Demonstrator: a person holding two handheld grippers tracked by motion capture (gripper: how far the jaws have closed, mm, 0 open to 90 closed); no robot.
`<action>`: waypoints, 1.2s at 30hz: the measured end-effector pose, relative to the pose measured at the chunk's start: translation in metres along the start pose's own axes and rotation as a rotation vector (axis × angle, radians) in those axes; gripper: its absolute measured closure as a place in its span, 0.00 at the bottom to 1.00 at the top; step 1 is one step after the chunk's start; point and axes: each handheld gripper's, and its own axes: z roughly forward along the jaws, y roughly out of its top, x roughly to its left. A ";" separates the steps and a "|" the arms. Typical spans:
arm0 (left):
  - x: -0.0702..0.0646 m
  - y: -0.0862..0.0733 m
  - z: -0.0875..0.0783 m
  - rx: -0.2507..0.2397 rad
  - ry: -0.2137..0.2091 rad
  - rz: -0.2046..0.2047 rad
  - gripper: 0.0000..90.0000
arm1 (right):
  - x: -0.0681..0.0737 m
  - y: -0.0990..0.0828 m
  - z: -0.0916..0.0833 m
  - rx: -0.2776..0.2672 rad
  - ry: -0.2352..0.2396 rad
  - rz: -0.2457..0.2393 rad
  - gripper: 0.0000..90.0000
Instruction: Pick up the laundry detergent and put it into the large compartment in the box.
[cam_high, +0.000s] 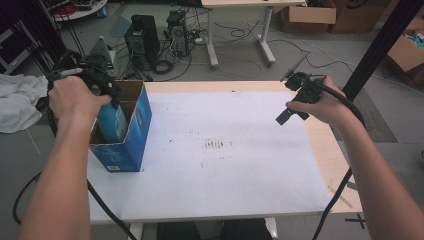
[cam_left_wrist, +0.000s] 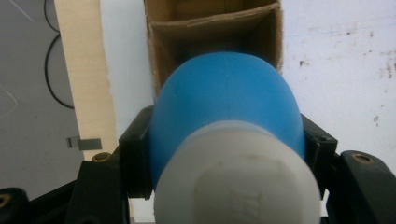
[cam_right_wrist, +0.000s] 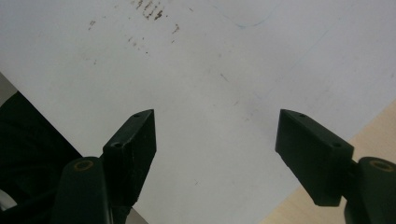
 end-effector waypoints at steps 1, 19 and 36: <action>0.000 0.000 0.004 0.001 0.000 -0.001 0.42 | 0.000 0.000 0.001 0.002 0.001 0.004 0.32; 0.000 0.000 0.058 0.055 -0.025 -0.024 0.42 | -0.006 0.000 0.010 -0.005 0.011 0.005 0.32; 0.000 0.000 0.085 0.089 -0.027 -0.021 0.42 | -0.008 0.001 0.012 -0.005 0.004 0.002 0.32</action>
